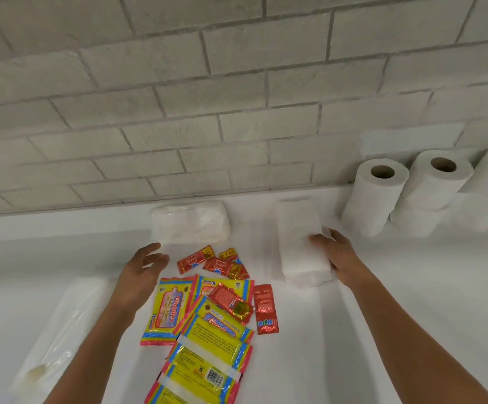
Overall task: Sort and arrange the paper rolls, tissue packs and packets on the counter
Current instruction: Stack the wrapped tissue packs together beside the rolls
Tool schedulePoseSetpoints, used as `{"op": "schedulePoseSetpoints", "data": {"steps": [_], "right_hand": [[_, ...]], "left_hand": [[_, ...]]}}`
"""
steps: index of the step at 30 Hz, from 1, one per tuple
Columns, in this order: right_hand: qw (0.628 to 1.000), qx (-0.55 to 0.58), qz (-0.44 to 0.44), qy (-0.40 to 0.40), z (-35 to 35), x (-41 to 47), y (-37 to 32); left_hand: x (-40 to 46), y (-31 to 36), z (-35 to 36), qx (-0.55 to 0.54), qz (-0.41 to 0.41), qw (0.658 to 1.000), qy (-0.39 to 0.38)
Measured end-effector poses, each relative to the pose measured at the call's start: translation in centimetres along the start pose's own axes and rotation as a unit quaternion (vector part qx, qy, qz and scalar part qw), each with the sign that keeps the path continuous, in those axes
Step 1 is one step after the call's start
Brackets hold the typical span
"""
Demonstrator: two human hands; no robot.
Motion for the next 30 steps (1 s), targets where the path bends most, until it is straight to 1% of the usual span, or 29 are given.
{"op": "schedulePoseSetpoints", "data": {"steps": [4,6,8,10,13,15,17,21,26,30], "right_hand": [[0.987,-0.136,-0.055,0.065,0.7,-1.0,-0.6],[0.977,-0.187,-0.077,0.068,0.8,-1.4,-0.6],[0.965,-0.236,-0.088,0.072,1.0,-1.9,-0.5],[0.951,-0.278,-0.112,0.079,1.5,-2.8,-0.3],[0.922,-0.33,-0.181,0.087,2.6,-4.5,0.2],[0.904,-0.356,-0.223,0.08,3.6,-6.0,0.5],[0.893,-0.372,-0.248,0.054,5.1,-7.6,0.8],[0.884,-0.377,-0.276,-0.02,8.0,-10.5,1.9],[0.893,-0.36,-0.259,-0.071,10.2,-12.7,3.6],[0.901,-0.351,-0.243,-0.08,10.8,-13.7,4.5]], "left_hand": [[-0.4,-0.3,-0.8,0.067,0.032,0.996,0.043],[-0.6,-0.5,-1.2,0.132,0.06,0.986,0.085],[-0.9,-0.9,-2.2,0.204,0.083,0.968,0.122],[-1.2,-1.7,-3.6,0.264,0.071,0.951,0.142],[-1.6,-3.5,-5.9,0.31,0.016,0.938,0.153],[-1.9,-4.7,-7.3,0.31,-0.016,0.938,0.153],[-2.1,-6.1,-8.8,0.304,-0.049,0.94,0.146],[-2.0,-8.5,-11.1,0.277,-0.129,0.947,0.102],[-1.3,-12.3,-12.6,0.233,-0.193,0.952,0.043],[-0.8,-14.0,-13.2,0.217,-0.201,0.955,0.031]]}}
Point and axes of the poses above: each hand's wrist, its own x-axis towards the middle knuckle, its own z-axis out of the palm, y = z × x, the point moved 1 cm from there along x, towards the middle knuckle, and after that the axes turned 8 degrees about x, right-handed, at the moved point
